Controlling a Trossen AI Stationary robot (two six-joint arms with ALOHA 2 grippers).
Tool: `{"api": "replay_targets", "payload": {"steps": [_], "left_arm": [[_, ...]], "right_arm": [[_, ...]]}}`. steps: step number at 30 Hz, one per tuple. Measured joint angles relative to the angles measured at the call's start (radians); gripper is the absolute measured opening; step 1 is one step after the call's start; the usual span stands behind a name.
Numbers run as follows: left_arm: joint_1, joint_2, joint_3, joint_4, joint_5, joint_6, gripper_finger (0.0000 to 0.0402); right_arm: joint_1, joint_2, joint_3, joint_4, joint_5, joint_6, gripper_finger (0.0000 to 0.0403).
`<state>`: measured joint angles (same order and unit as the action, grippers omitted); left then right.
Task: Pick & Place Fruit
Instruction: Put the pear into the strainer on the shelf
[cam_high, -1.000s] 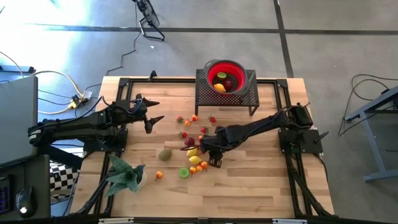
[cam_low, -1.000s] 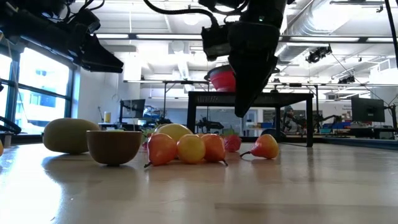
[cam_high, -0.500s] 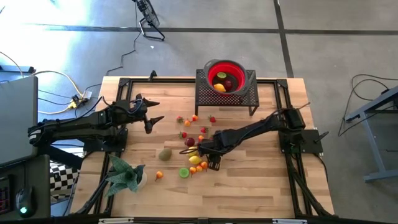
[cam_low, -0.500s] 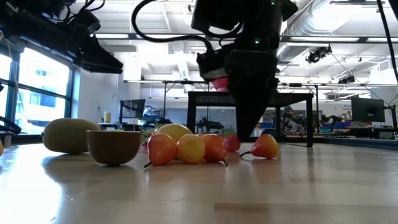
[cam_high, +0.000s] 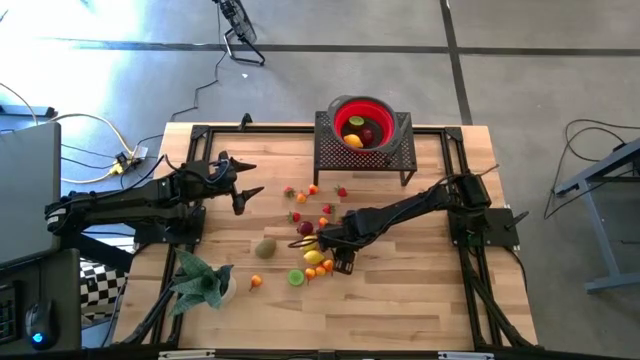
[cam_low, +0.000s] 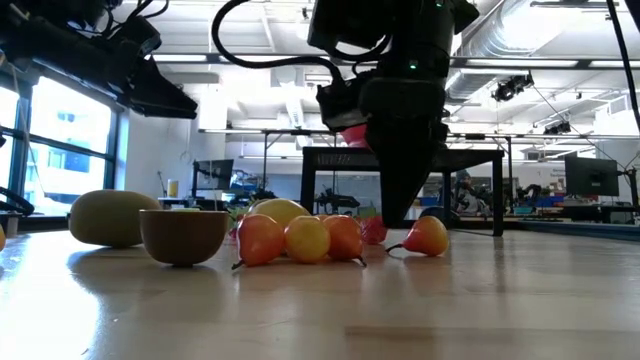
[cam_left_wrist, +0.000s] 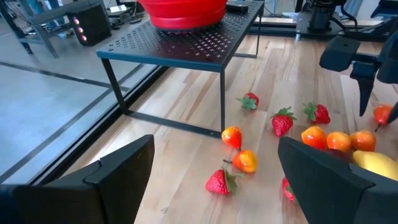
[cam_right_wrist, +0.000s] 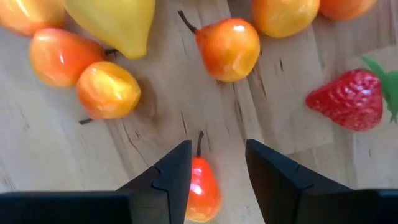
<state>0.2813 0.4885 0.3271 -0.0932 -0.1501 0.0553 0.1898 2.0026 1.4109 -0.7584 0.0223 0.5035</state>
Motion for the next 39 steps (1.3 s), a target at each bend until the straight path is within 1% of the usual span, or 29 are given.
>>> {"api": "replay_targets", "payload": {"steps": [8,18,21,35,39], "left_arm": [[0.0,0.0,0.0,-0.018,-0.001,0.0,0.0337],[0.0,0.0,0.0,-0.021,-0.001,0.0,0.0337],[0.0,0.0,0.0,-0.022,0.0,0.0,0.0337],[0.0,0.0,0.0,-0.022,0.002,-0.001,0.0337],[0.0,0.0,0.0,-0.022,0.002,-0.001,0.0337]], "right_arm": [[0.001,0.0,0.0,0.023,0.0,0.053,0.0144],[0.028,0.0,0.0,0.038,0.005,0.061,0.0144],[0.027,0.0,0.0,0.038,0.004,0.08,0.0144],[0.027,0.0,0.0,0.043,0.005,0.071,0.0144],[0.027,0.0,0.0,0.057,0.024,0.088,0.0144]]}}
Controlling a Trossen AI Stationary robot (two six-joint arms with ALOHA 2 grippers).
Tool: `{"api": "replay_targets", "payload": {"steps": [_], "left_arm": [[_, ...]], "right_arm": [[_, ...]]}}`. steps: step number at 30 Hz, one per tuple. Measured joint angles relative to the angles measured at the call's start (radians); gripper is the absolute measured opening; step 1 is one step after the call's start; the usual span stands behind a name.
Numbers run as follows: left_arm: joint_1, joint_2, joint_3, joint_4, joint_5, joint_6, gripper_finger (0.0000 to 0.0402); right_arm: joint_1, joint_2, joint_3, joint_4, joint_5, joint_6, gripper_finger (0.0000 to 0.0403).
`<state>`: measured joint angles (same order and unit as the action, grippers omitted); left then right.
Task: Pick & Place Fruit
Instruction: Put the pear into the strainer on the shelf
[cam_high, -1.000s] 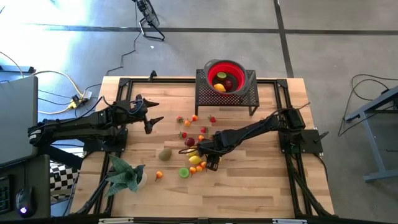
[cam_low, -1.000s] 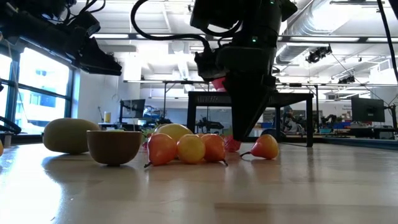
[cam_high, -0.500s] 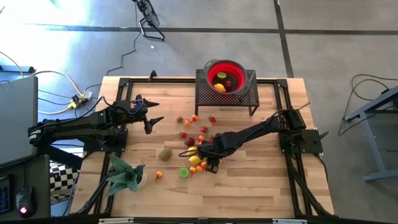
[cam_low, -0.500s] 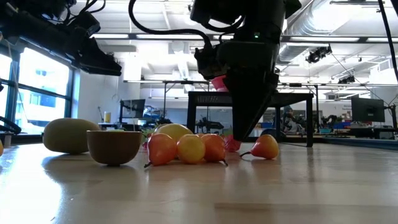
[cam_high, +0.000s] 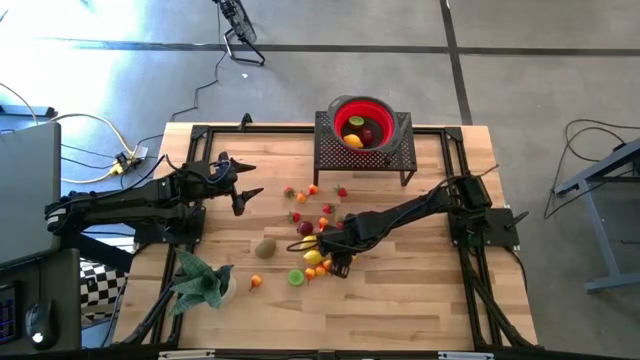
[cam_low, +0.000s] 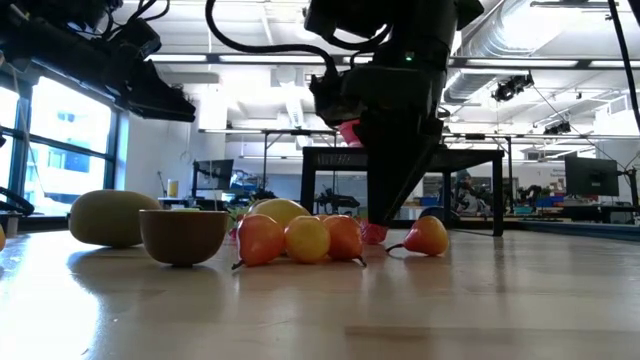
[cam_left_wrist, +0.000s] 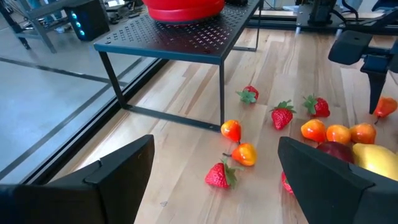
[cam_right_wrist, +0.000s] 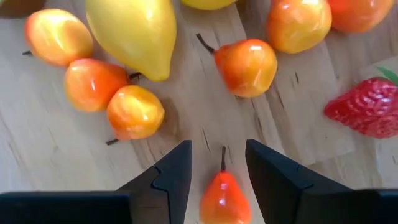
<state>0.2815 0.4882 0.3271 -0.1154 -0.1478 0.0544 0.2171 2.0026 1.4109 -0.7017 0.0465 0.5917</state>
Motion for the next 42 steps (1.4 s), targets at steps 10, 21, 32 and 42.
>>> {"api": "replay_targets", "payload": {"steps": [10,21,32,42], "left_arm": [[0.0,0.0,0.0,0.0,0.0,0.0,0.0337],[0.0,0.0,0.0,0.0,-0.003,0.0,0.0337],[0.0,0.0,0.0,0.0,-0.003,0.0,0.0337],[0.0,0.0,0.0,0.0,-0.003,0.0,0.0337]], "right_arm": [[-0.001,0.0,0.0,-0.027,-0.001,0.013,0.0144],[0.0,0.052,0.0,-0.035,0.003,0.009,0.0144],[-0.001,0.051,0.0,-0.069,-0.001,0.007,0.0123],[-0.001,0.051,0.0,-0.07,0.006,0.007,0.0043]]}}
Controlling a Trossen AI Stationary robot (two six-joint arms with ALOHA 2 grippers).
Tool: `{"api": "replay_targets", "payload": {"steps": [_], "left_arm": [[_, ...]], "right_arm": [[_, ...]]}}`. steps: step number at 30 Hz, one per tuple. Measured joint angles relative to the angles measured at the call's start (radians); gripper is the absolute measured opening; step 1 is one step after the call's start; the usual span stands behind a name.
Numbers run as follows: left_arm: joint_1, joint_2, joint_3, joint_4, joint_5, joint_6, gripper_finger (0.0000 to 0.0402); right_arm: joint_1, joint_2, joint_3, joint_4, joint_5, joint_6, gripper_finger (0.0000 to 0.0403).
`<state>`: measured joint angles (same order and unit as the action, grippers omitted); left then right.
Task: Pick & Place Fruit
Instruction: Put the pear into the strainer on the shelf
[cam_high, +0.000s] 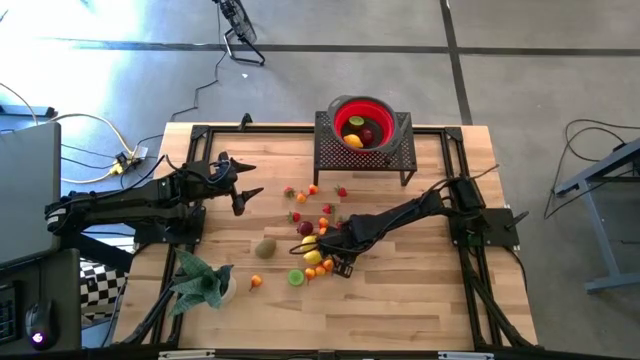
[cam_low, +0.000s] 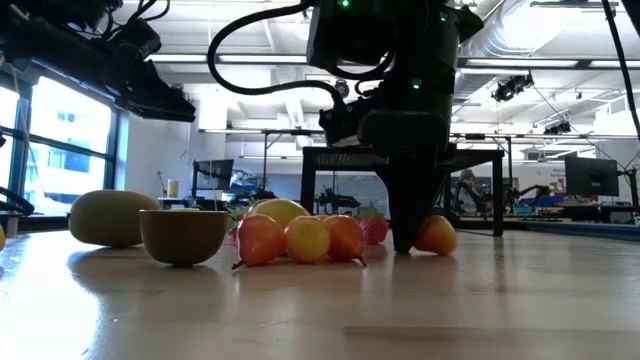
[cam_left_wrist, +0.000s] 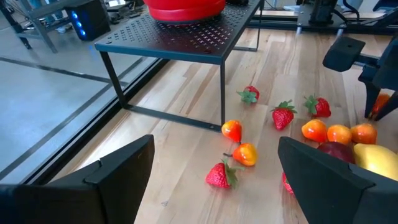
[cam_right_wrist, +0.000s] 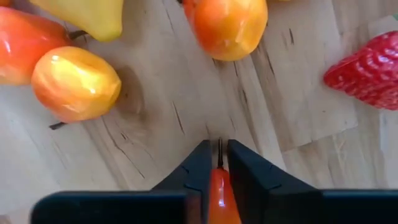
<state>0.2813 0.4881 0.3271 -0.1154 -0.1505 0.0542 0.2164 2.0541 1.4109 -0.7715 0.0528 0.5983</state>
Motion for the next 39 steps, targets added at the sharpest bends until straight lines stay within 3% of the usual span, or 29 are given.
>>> {"api": "replay_targets", "payload": {"steps": [5,28,39], "left_arm": [[0.0,0.0,0.0,0.0,0.0,0.0,0.0337],[0.0,0.0,0.0,0.0,0.003,0.0,0.0337],[0.0,0.0,0.0,0.0,-0.001,0.0,0.0337]], "right_arm": [[0.0,0.0,0.0,0.001,0.001,0.0,0.0008],[0.0,-0.054,0.0,-0.026,0.001,-0.017,0.0004],[-0.021,-0.218,0.0,-0.041,0.077,-0.02,0.0004]]}}
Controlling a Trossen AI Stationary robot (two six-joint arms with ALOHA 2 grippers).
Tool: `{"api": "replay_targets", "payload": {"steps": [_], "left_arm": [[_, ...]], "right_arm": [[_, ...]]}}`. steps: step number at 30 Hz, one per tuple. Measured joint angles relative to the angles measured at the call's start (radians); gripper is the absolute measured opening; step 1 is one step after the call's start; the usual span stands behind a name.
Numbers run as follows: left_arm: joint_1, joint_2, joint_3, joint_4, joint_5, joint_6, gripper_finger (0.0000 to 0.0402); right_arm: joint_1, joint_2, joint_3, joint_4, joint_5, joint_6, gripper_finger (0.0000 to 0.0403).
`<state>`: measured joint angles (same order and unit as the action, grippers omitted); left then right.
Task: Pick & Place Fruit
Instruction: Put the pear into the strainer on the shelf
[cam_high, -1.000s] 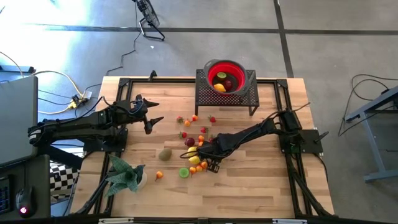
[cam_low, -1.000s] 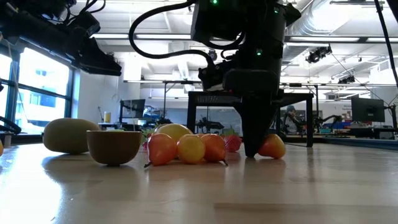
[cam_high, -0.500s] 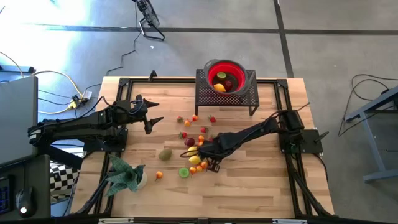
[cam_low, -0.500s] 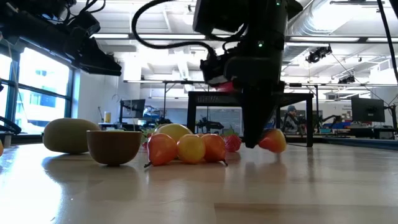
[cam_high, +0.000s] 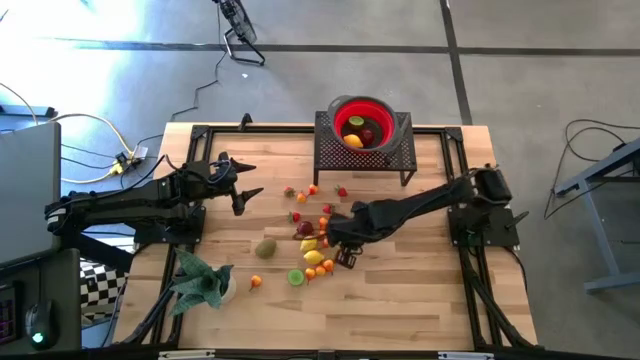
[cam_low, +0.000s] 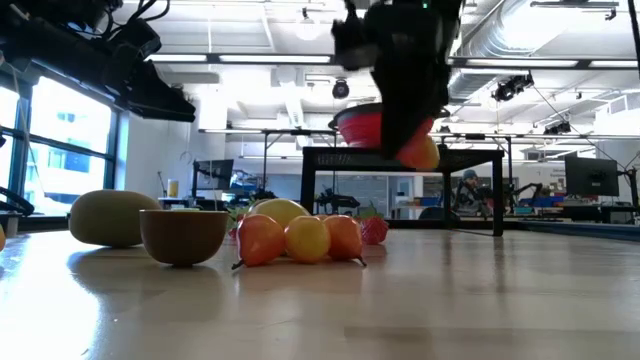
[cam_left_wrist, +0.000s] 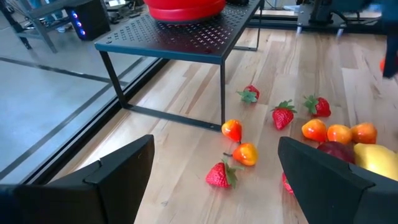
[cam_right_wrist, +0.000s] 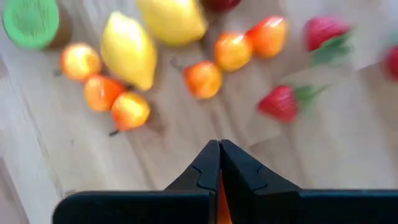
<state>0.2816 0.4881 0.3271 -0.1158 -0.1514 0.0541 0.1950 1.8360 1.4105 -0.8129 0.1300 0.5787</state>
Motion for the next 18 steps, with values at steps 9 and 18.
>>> {"api": "replay_targets", "payload": {"steps": [9,18], "left_arm": [[0.0,0.0,0.0,-0.01,0.0,0.0,0.0337],[0.0,0.0,0.0,-0.022,0.001,0.0,0.0337]], "right_arm": [[-0.078,-0.178,0.0,-0.024,0.147,-0.031,0.0004],[-0.201,-0.318,0.0,0.004,0.27,-0.152,0.0004]]}}
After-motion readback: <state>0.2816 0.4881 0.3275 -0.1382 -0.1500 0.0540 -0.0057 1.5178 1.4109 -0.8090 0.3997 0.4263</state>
